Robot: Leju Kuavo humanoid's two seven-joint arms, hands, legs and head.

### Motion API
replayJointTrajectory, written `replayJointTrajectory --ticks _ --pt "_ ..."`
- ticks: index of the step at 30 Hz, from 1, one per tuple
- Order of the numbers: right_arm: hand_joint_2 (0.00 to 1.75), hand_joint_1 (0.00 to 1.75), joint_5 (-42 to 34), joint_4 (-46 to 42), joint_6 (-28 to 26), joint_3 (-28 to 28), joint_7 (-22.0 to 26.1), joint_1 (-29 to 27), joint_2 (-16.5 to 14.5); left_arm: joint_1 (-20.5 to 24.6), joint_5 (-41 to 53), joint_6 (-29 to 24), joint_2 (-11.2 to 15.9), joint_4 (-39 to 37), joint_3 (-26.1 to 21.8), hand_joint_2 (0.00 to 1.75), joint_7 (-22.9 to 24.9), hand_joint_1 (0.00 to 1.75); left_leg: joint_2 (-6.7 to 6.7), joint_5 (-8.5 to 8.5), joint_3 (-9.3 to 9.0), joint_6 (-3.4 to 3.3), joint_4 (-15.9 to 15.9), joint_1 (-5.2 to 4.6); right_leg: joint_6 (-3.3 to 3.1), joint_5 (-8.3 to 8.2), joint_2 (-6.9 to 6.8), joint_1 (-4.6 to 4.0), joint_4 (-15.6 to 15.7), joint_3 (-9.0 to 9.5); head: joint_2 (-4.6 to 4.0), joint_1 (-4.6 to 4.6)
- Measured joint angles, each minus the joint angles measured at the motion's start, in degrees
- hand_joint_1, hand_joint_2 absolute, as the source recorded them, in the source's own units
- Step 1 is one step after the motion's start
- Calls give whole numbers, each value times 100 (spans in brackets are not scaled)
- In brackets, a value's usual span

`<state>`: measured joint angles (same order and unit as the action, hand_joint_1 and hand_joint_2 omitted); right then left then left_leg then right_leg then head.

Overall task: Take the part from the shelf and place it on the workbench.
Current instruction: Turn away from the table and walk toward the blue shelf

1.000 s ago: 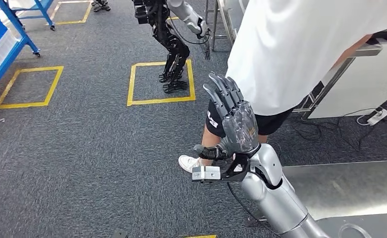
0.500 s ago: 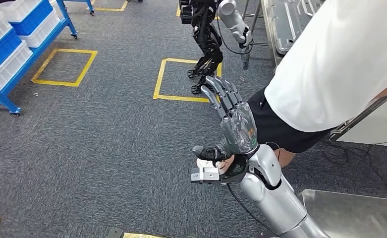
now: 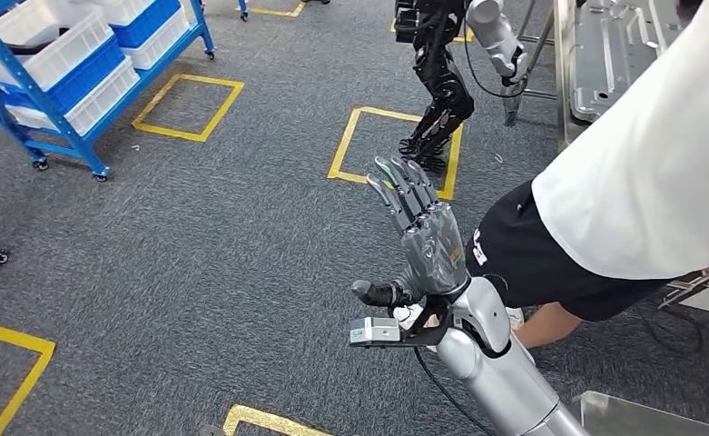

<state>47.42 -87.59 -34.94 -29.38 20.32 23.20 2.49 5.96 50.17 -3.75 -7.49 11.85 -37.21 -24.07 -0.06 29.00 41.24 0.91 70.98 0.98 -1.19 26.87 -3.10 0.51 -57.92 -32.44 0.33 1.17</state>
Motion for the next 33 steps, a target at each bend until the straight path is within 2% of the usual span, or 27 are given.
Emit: replayJointTrajectory --ticks 2,3,4,7,9,11,12,13,14,15,16,18,19,20,22,23,24,26,28,29,30,31,33 --pt "0 0 -8 17 -2 0 11 -11 0 -18 -45 -2 32 0 -37 0 -29 0 201 -314 -414 -25 -786 -16 44 52 -114 -16 -35 23 0 0" --pt "0 0 -11 26 -2 0 20 -12 0 -15 -65 2 41 0 -51 0 -50 0 275 -393 -557 -60 -1061 -36 72 74 -160 -28 -50 30 0 -1" --pt "0 0 -14 36 -3 0 29 -13 0 -12 -77 7 46 0 -63 0 -73 0 319 -409 -623 -96 -1201 -58 97 91 -203 -42 -60 35 0 -4" --pt "0 0 -19 61 -4 0 51 -14 0 -20 -88 24 52 0 -105 0 -115 0 172 -417 -629 -204 -1244 -80 174 130 -300 -37 -63 64 0 -9" --pt "0 0 -20 68 -7 1 55 -14 0 -18 -91 32 55 0 -125 0 -121 0 73 -443 -659 -272 -1291 -62 228 301 -109 -3 -291 -15 0 -10" --pt "0 0 -25 85 -9 2 60 -30 2 1 -91 45 56 0 -138 0 -127 0 -23 -455 -669 -318 -1307 -59 249 638 180 17 -947 -334 0 -12" --pt "0 0 -31 98 -10 2 62 -46 4 11 -91 56 56 0 -144 0 -130 0 -82 -456 -666 -332 -1304 -63 251 783 248 18 -1335 -541 0 -13" --pt "0 0 -41 115 -10 2 62 -66 8 15 -91 68 56 0 -147 0 -136 0 -150 -454 -666 -339 -1299 -68 250 840 278 18 -1612 -705 0 -12" --pt "0 0 -53 129 -10 2 64 -83 10 17 -88 81 56 0 -149 0 -143 0 -222 -452 -666 -340 -1290 -72 245 786 291 19 -1702 -785 0 -12" --pt "0 0 -66 139 -14 2 66 -93 13 19 -83 90 55 0 -150 0 -149 0 -298 -448 -667 -336 -1278 -73 233 619 305 20 -1558 -751 0 -12" --pt "0 0 -78 145 -21 3 70 -98 13 26 -74 96 54 0 -150 0 -156 0 -372 -443 -669 -329 -1264 -72 215 383 348 22 -1222 -621 0 -12" --pt "0 0 -97 152 -52 18 83 -109 14 50 -56 106 41 0 -150 0 -163 0 -501 -431 -648 -301 -1235 -69 175 48 613 34 -477 -307 0 -11" --pt "0 0 -104 158 -77 33 95 -128 15 67 -47 106 35 0 -150 0 -160 0 -562 -434 -627 -273 -1225 -59 166 -16 721 32 -253 -216 0 -11" --pt "0 0 -109 168 -106 51 109 -153 15 77 -40 102 31 0 -150 0 -146 0 -620 -439 -604 -239 -1226 -46 156 -13 787 24 -159 -180 0 -11" --pt "0 0 -111 193 -168 86 150 -209 14 73 -28 81 39 0 -150 0 -100 0 -719 -451 -582 -161 -1235 -21 119 -28 681 14 -110 -154 0 -12" --pt "0 0 -109 207 -194 97 169 -231 10 58 -24 70 49 0 -150 0 -76 0 -654 -420 -567 -133 -1197 -26 81 -40 616 20 -76 -124 0 -11" --pt "0 0 -106 218 -220 104 185 -250 7 48 -22 63 58 0 -150 0 -59 0 -531 -340 -515 -111 -1072 -33 43 -54 543 30 -40 -93 0 -9" --pt "0 0 -104 244 -264 126 204 -305 0 49 -25 54 79 0 -150 0 -38 0 -207 -29 -252 -77 -497 -39 -10 -59 384 20 4 -50 0 -5" --pt "0 0 -112 291 -303 160 226 -385 0 52 -33 50 102 0 -151 0 -31 0 -82 249 89 -35 196 -23 -29 -43 211 -1 3 -43 0 -4" --pt "0 0 -117 319 -317 174 239 -423 0 44 -36 49 114 0 -152 0 -31 0 -58 259 160 -18 336 -17 -30 -33 129 -6 1 -42 0 -4" --pt "0 0 -123 343 -329 185 255 -451 0 34 -36 49 126 0 -153 0 -31 0 -34 164 116 -9 252 -13 -24 -22 56 -7 -4 -39 0 -3" --pt "0 0 -127 361 -339 193 267 -469 0 27 -36 50 139 0 -153 0 -32 0 16 -16 -48 -9 -58 -11 -13 -8 -9 -7 -12 -33 0 -3" --pt "0 0 -133 384 -354 211 284 -482 0 36 -35 50 162 0 -154 0 -36 0 226 -314 -461 -43 -846 -34 29 33 -121 -23 -45 -19 0 -4"
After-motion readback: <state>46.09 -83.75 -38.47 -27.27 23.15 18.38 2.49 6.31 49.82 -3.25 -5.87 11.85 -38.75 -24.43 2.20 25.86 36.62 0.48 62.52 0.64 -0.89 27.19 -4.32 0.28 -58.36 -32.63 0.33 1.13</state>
